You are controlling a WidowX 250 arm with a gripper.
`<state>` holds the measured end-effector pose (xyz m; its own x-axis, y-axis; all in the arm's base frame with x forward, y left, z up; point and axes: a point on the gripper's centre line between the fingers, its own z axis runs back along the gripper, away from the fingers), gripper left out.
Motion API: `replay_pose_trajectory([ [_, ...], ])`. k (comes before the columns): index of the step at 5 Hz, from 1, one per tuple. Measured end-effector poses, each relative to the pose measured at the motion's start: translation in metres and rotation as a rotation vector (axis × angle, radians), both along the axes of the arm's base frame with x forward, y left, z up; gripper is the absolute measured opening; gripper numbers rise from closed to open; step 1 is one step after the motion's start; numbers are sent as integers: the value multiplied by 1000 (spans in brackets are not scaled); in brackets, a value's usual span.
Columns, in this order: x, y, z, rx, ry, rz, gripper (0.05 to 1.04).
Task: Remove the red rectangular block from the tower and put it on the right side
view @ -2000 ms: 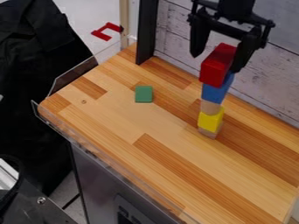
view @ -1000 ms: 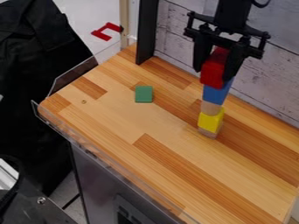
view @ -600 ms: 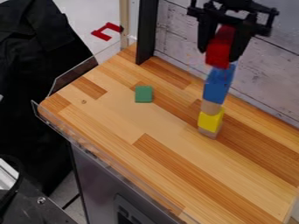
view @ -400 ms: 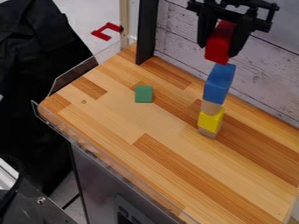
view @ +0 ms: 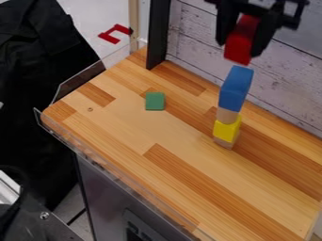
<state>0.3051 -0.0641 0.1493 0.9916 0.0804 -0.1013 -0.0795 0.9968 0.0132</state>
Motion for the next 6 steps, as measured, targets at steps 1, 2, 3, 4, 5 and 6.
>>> replay_pose_trajectory([
  [1, -23, -1, -1, -8, 13, 1, 578],
  [2, -41, 0, 2, -24, 1, 14, 578],
  [3, -50, -11, 0, -39, 15, -11, 578],
  [4, -66, -24, -12, -22, 65, -54, 578],
  [5, -87, -21, -15, -27, 91, -38, 578],
  [6, -91, -13, -22, -34, 106, -4, 578],
])
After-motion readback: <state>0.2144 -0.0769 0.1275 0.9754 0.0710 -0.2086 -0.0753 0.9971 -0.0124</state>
